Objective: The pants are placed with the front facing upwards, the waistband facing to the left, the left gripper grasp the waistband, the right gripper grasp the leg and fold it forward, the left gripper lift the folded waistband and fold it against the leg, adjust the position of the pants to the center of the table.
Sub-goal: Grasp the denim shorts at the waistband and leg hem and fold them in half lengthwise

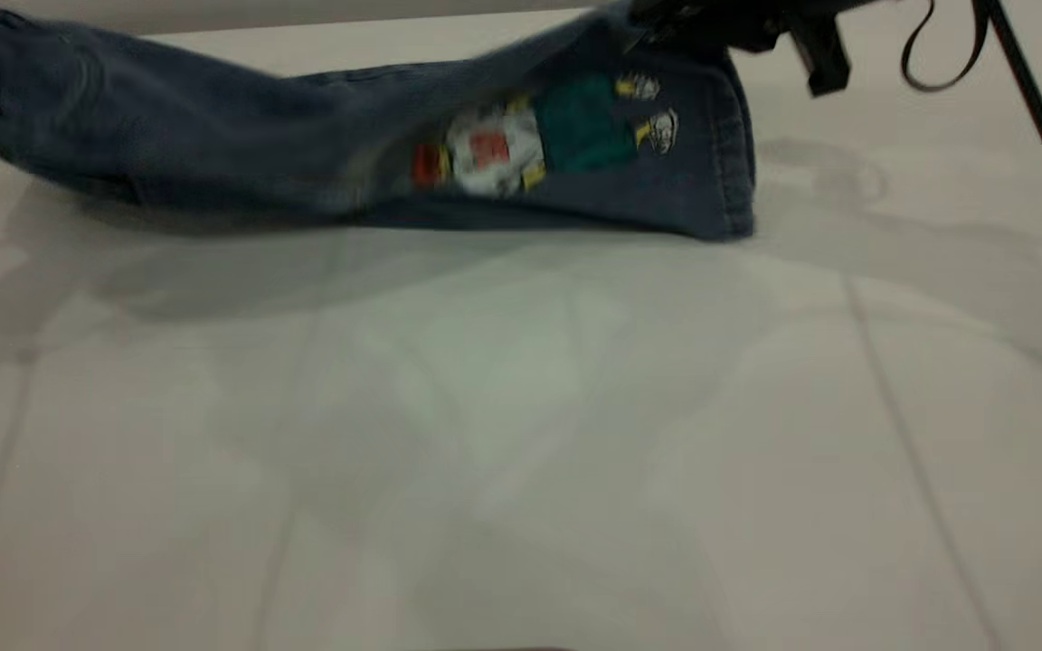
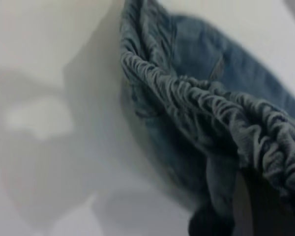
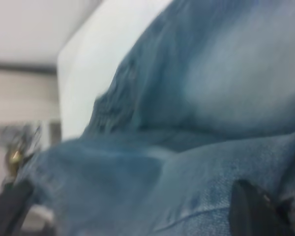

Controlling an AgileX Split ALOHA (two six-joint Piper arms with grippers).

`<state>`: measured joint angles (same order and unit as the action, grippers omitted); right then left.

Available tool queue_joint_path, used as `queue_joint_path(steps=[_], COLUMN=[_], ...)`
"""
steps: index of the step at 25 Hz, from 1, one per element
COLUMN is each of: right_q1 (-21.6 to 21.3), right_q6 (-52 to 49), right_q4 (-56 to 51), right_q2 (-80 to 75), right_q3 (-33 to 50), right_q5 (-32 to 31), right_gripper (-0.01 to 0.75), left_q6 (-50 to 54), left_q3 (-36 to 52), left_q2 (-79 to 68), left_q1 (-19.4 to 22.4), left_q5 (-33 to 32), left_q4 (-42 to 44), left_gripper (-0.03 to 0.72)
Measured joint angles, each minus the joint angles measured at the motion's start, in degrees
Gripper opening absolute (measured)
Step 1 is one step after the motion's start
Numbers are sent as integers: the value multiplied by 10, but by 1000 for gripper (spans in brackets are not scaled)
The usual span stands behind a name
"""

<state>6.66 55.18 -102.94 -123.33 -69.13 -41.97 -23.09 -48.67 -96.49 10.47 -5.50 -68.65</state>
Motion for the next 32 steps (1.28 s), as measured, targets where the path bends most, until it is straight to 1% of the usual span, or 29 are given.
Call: queue_joint_path(steps=[2,5,11,16,23,26,28,30,32], right_q1=[-1,-2,-2,-2,-2,-2,-2,-2,-2], right_q6=[-9,-27,-58,-78,-115,-135,-143,-151,-156], right_q4=[-1,-1,0,0,0,-1,-1,-1,-1], right_q2=[-7,-35,-103,-143,-185,-194,-198,-199,-199], right_q3=[-17,-42,-114,-170,-216,-226,-228,-228,-230], right_q5=[21,34,38,43,60,68,68,69,69], right_gripper=[30,30,30,30,30,36,50,76,122], left_q6=[0,0,0,0,0,0,-9,-30,-58], left_q3=[0,-9,-80,-147,-194,-200,-204,-206,-212], left_q2=[-12,-38,-121,-192,-266,-283,-288,-289,-290], left_q1=[0,0,0,0,0,0,0,0,0], left_q5=[19,24,15,3,-12,-19,-25,-30,-32], left_q4=[-33,-57,-89,-98,-122,-123,-123,-123,-124], left_gripper=[65,65,65,65,78,109,156,218,298])
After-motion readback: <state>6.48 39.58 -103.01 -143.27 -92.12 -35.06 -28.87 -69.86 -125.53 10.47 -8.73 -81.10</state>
